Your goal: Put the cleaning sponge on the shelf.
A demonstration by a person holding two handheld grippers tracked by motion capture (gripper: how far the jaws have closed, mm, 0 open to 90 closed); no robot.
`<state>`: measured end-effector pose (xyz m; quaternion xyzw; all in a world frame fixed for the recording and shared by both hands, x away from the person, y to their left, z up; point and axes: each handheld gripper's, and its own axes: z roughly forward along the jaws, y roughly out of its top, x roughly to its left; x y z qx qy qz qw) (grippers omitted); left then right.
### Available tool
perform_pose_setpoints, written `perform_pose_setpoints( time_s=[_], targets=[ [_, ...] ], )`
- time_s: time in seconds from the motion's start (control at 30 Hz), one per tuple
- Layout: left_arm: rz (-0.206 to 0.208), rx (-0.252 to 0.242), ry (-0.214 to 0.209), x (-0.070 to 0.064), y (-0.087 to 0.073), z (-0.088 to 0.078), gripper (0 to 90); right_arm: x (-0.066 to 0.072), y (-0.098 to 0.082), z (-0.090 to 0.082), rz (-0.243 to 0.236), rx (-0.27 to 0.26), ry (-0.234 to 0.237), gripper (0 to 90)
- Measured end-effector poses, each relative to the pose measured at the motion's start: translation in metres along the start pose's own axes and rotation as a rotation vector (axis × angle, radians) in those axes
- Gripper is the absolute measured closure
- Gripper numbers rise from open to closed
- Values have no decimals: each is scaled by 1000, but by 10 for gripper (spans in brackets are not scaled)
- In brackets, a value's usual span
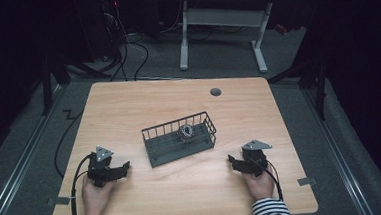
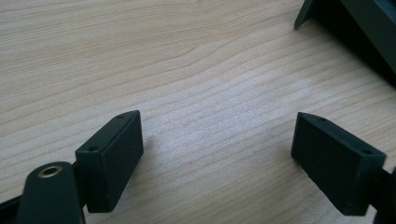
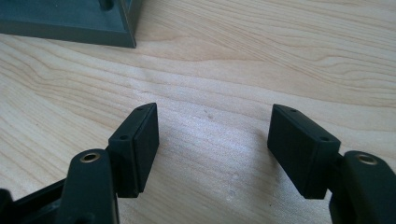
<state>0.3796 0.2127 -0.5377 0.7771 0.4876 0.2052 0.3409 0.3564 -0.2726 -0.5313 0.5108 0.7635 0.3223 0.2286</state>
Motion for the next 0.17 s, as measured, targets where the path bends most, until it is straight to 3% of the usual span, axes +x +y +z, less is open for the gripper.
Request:
perform_pose_setpoints(
  time_s=[0.17],
  targets=[
    [-2,-2,2,0,0,0,172,0,0,0,-1,0,-2,341]
  ],
)
